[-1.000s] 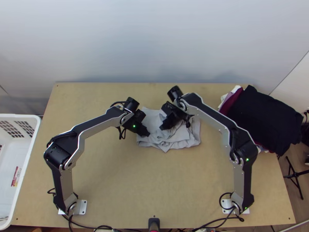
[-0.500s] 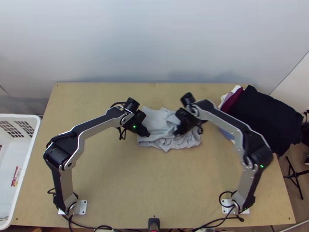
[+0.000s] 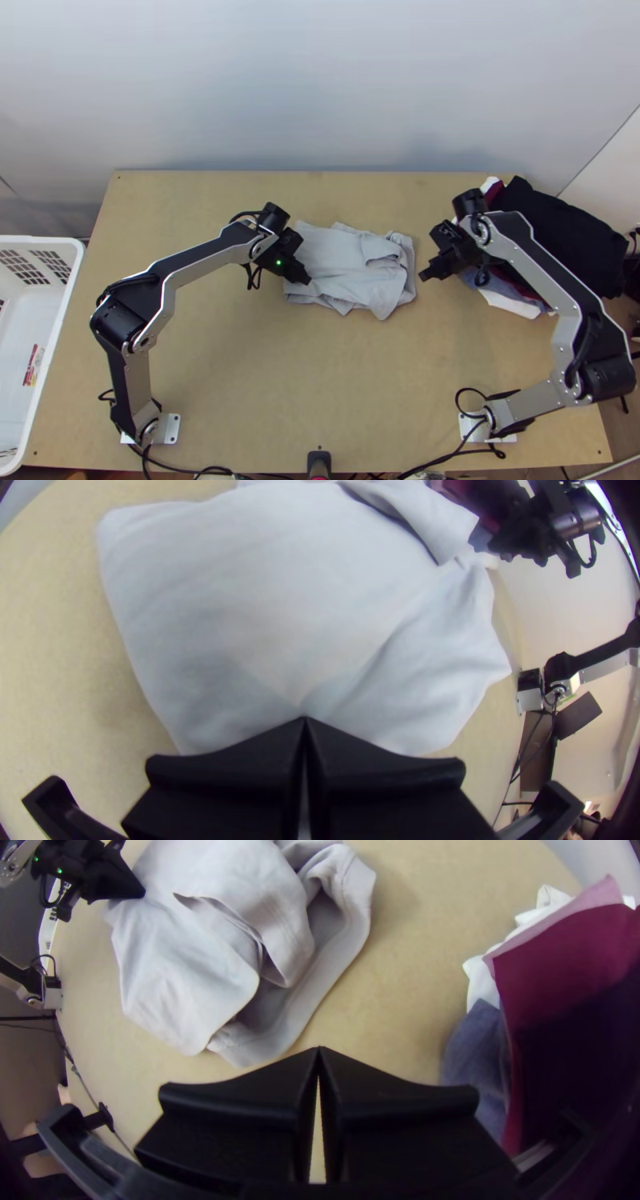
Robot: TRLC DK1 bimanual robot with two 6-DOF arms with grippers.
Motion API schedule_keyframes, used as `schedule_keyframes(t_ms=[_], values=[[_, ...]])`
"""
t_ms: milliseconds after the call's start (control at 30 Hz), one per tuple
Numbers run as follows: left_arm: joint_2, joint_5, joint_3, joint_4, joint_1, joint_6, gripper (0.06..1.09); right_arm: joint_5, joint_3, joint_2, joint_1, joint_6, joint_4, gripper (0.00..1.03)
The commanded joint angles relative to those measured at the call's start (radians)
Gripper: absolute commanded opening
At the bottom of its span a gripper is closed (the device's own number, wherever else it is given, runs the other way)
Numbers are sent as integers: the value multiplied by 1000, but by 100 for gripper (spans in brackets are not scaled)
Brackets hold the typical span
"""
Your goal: Fold the t-shirt
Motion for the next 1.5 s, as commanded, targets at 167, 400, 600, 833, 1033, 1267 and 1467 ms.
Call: schedule_keyframes(t_ms=[167, 400, 600, 833, 1033, 1267, 1467], values=[[-32, -14, -8, -21, -36, 27, 14, -39, 119, 6, 114, 79, -29, 3], [-26, -40, -10, -30, -36, 33, 14, -93, 256, 163, 277, 116, -29, 3], [-24, -48, -16, -30, -36, 33, 14, -117, 286, 261, 327, 119, -26, 3], [-27, -65, -34, -30, -36, 34, 14, -109, 282, 341, 310, 116, 43, 3], [-24, -66, -33, -30, -38, 37, 14, -19, 320, 390, 247, 112, 95, 3], [-23, -66, -38, -30, -39, 42, 14, 44, 391, 353, 166, 104, 99, 3], [-21, -68, -38, -30, -46, 42, 14, 69, 406, 282, 88, 121, 98, 3]])
